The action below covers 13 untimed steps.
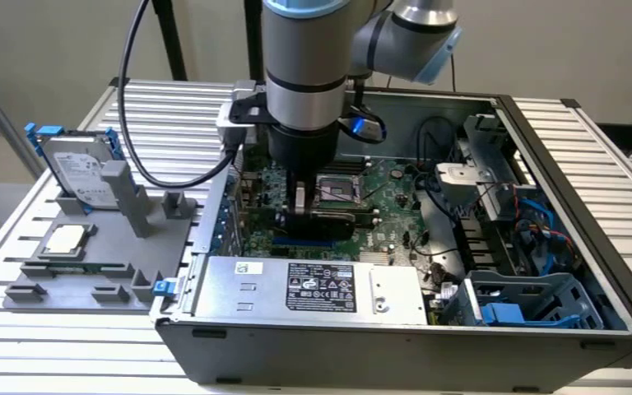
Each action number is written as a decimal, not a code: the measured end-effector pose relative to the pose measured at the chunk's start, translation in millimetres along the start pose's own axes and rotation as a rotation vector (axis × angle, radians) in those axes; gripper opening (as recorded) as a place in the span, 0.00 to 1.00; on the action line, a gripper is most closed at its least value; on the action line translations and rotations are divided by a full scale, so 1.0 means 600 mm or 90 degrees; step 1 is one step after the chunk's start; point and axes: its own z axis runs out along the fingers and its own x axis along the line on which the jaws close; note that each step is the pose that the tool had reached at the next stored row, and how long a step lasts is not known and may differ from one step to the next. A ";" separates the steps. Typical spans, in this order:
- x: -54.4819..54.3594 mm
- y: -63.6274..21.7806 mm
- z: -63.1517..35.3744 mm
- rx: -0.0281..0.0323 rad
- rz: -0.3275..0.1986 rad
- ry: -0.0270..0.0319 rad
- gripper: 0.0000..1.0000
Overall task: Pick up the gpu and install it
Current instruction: 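Insert the gpu into the slot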
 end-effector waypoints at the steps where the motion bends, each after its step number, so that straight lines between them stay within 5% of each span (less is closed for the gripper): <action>1: 0.000 0.000 0.001 0.0000 0.000 -0.0001 0.00; 13: 0.000 0.000 0.006 0.0002 0.005 0.0000 0.00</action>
